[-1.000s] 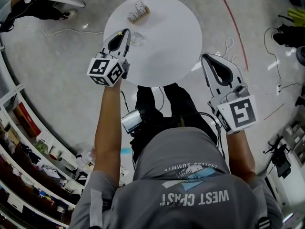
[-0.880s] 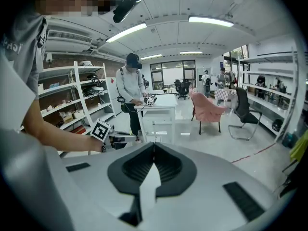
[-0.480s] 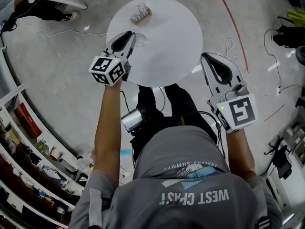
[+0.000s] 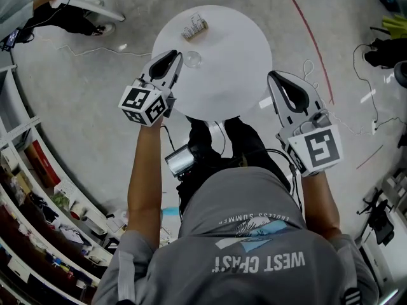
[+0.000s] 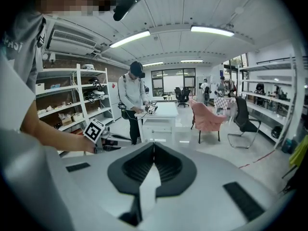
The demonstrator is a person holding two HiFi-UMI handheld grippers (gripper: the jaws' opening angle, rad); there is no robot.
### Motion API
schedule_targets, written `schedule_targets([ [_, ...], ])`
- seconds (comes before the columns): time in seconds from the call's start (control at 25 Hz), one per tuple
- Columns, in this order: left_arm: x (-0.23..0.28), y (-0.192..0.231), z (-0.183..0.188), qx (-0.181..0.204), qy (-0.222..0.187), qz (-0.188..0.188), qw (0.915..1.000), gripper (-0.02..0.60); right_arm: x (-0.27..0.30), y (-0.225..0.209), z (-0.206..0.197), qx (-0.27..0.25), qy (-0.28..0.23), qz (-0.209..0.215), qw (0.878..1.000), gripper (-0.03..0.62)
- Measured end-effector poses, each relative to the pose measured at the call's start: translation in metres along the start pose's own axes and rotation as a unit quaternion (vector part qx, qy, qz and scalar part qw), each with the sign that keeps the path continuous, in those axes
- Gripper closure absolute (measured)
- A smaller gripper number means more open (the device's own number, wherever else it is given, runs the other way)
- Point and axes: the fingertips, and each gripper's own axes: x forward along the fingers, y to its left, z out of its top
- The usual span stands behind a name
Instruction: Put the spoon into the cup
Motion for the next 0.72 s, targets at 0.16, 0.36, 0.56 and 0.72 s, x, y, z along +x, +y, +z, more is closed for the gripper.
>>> schedule_targets([
  [0.16,-0.018,-0.01,0.022,0.028,-0.012,-0.006,0.9995,0.525,-0.002,0.003,0.014,-0.008,-0.02,-0.004,1.0,0.591],
  [0.36,-0.045,-0.019,0.054,0.068,-0.033,-0.006,0.9971,0.526,-0.004,0.005,0.025,-0.021,-0.028,-0.008,0.999,0.591],
  [0.56,-0.072,-0.03,0.09,0.1,-0.062,0.002,0.993,0.535,-0.009,0.009,0.044,-0.034,-0.055,-0.008,0.998,0.591],
  [0.72,-0.094,-0.039,0.115,0.126,-0.085,0.008,0.9883,0.543,-0.015,0.011,0.058,-0.045,-0.061,-0.015,0.997,0.591],
])
